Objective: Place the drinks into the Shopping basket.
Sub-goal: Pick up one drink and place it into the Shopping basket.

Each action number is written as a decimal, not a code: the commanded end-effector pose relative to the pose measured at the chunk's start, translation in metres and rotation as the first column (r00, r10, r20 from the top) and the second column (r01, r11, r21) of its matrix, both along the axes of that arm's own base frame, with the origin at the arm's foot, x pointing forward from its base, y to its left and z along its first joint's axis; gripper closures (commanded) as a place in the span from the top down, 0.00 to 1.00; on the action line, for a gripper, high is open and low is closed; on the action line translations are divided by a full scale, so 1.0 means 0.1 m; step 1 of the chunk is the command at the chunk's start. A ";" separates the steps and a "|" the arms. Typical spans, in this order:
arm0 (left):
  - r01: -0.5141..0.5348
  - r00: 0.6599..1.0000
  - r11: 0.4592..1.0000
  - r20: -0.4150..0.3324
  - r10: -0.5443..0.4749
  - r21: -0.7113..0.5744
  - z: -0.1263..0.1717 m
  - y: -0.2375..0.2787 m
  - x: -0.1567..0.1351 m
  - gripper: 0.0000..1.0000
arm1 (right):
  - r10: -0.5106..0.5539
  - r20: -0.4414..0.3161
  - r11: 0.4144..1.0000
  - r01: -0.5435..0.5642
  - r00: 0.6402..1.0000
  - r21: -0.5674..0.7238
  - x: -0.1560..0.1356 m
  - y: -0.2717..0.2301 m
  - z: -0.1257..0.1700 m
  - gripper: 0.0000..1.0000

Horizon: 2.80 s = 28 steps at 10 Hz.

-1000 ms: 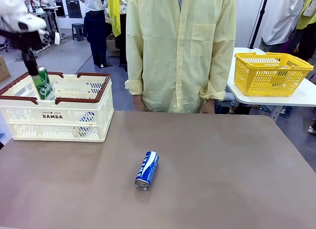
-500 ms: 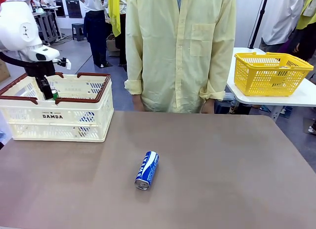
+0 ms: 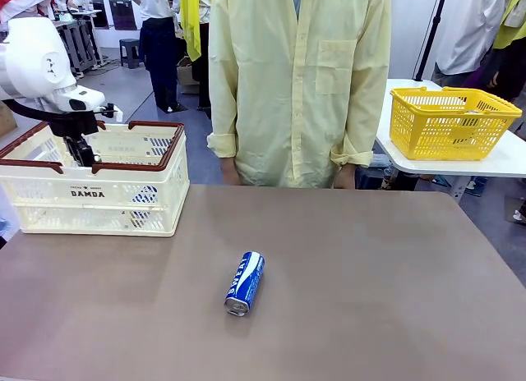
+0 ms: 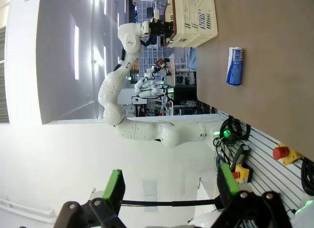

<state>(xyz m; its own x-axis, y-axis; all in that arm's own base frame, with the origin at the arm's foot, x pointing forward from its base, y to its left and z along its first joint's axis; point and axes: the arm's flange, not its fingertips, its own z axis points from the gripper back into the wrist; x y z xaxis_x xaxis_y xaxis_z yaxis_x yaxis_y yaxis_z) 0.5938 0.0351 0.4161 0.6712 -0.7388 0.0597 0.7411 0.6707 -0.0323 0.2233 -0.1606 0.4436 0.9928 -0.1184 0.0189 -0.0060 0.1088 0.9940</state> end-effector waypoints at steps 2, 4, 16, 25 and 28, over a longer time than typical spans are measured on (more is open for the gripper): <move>-0.174 0.985 0.985 0.009 0.174 0.017 -0.07 -0.03 0.17 0.00 | -0.005 -0.002 1.000 0.005 1.000 0.010 -0.01 0.00 0.04 1.00; -0.261 0.965 0.963 0.049 0.258 0.062 -0.15 -0.05 0.26 0.00 | -0.005 -0.002 1.000 0.005 1.000 0.010 -0.01 0.00 0.04 1.00; -0.254 0.958 0.866 0.011 0.286 -0.431 2.13 -0.29 -0.80 1.00 | -0.005 -0.002 1.000 0.005 1.000 0.010 -0.01 0.00 0.04 1.00; -0.604 0.762 0.278 -0.440 0.475 -0.747 0.67 1.48 -2.63 1.00 | -0.005 -0.002 1.000 0.005 1.000 0.010 -0.01 0.00 0.04 1.00; -0.551 0.793 0.294 -0.380 0.476 -0.781 0.77 1.48 -3.04 1.00 | -0.005 -0.002 1.000 0.005 1.000 0.010 -0.01 0.00 0.04 1.00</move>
